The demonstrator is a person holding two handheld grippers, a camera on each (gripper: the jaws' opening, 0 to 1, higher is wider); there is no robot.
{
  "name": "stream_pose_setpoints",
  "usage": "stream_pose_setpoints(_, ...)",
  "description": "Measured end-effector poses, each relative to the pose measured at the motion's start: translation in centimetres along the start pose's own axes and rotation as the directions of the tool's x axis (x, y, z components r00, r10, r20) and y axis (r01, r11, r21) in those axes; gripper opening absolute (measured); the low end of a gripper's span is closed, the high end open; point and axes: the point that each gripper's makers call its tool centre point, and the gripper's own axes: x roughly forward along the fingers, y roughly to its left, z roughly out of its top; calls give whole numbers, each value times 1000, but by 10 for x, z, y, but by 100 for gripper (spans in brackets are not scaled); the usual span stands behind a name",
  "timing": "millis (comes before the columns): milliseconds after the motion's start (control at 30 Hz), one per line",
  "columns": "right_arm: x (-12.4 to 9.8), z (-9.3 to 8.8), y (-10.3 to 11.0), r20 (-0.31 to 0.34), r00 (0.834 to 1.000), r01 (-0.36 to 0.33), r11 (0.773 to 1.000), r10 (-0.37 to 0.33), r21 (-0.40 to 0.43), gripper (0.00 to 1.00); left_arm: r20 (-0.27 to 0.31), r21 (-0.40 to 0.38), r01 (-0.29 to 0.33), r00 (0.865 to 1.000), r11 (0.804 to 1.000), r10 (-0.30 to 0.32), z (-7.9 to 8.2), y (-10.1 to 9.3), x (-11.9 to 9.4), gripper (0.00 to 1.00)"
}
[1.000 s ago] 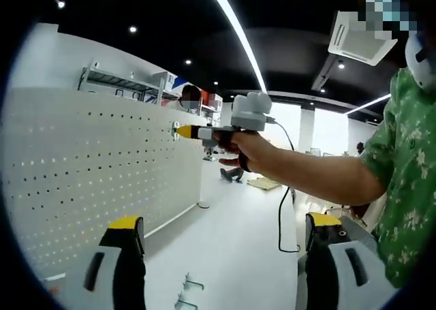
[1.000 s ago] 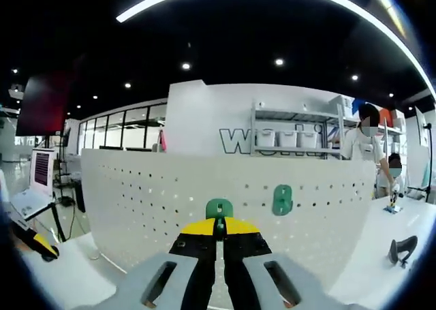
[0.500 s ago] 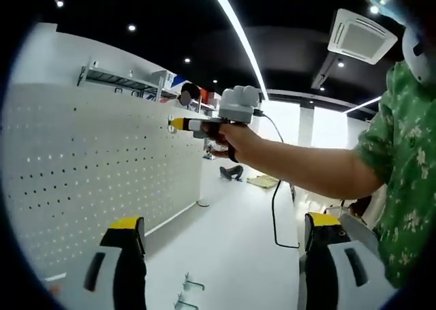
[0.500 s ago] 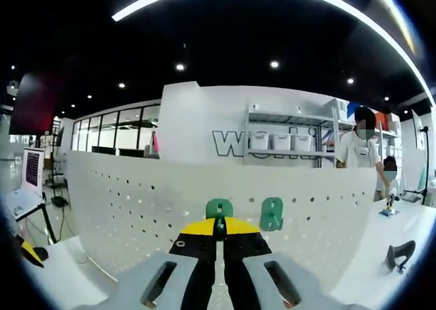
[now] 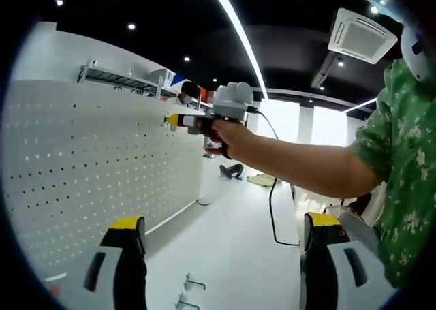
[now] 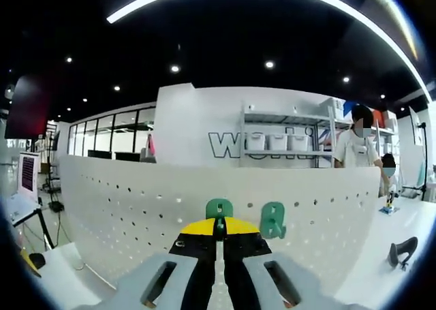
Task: Insert the hook assembly into the mounting plate slot until the hook locks in place.
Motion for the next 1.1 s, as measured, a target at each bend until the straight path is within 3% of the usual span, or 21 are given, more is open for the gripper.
stream_pose_setpoints(1100, 13, -3, -6, 5, 1000, 16, 1000, -16, -6, 1, -10, -5, 4, 1000, 1000, -4, -5, 4, -1, 96)
